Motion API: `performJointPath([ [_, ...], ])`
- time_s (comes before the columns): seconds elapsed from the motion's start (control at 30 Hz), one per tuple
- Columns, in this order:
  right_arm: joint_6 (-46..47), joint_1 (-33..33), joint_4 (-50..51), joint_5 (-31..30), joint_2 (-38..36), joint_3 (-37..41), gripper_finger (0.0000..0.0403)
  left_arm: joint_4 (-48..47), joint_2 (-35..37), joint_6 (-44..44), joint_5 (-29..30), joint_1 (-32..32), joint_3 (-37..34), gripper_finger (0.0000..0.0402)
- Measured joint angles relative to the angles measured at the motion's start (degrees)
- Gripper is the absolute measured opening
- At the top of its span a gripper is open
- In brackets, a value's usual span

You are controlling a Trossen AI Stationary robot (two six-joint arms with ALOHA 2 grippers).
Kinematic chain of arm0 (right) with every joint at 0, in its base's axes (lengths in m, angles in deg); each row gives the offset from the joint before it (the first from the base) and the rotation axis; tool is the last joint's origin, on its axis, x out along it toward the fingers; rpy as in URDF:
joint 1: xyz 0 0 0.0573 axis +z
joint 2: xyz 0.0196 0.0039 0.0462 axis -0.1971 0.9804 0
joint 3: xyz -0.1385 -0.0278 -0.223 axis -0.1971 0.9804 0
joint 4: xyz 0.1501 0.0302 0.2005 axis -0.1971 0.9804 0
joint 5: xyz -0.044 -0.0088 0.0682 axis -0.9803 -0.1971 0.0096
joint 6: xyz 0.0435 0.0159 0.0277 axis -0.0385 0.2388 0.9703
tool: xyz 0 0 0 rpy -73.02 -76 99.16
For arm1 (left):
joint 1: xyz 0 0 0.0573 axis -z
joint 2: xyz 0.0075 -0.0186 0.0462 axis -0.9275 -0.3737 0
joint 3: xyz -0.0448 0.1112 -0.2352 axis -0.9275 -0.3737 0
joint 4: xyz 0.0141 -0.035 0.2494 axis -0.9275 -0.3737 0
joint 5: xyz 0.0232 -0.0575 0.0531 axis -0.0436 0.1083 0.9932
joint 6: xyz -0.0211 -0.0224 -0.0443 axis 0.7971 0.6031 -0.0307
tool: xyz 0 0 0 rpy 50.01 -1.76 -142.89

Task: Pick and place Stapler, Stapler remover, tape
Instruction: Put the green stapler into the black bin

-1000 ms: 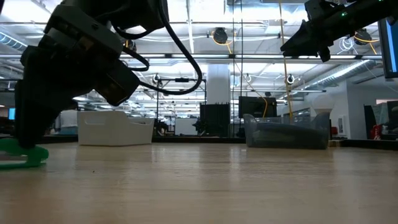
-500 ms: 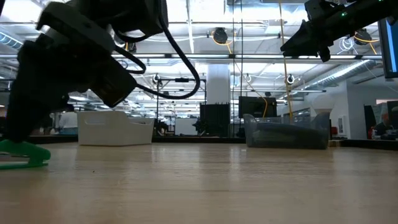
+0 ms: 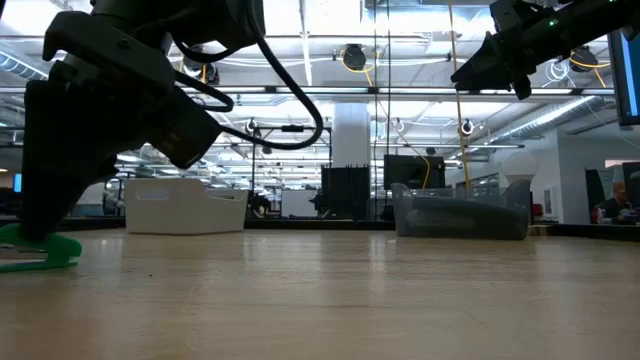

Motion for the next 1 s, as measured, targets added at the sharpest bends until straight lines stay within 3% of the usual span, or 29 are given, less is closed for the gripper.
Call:
performJointPath([
  [0.37,0.0,-0.02,-0.02,0.0,0.02,0.0,0.0116,0.07,0.0,-1.16,-0.28,0.38,0.0,0.0187],
  [1.0,-0.03,-0.01,-0.04,0.0,0.02,0.0,0.0116,0.2,0.0,-0.96,0.28,1.06,0.0,0.0186],
])
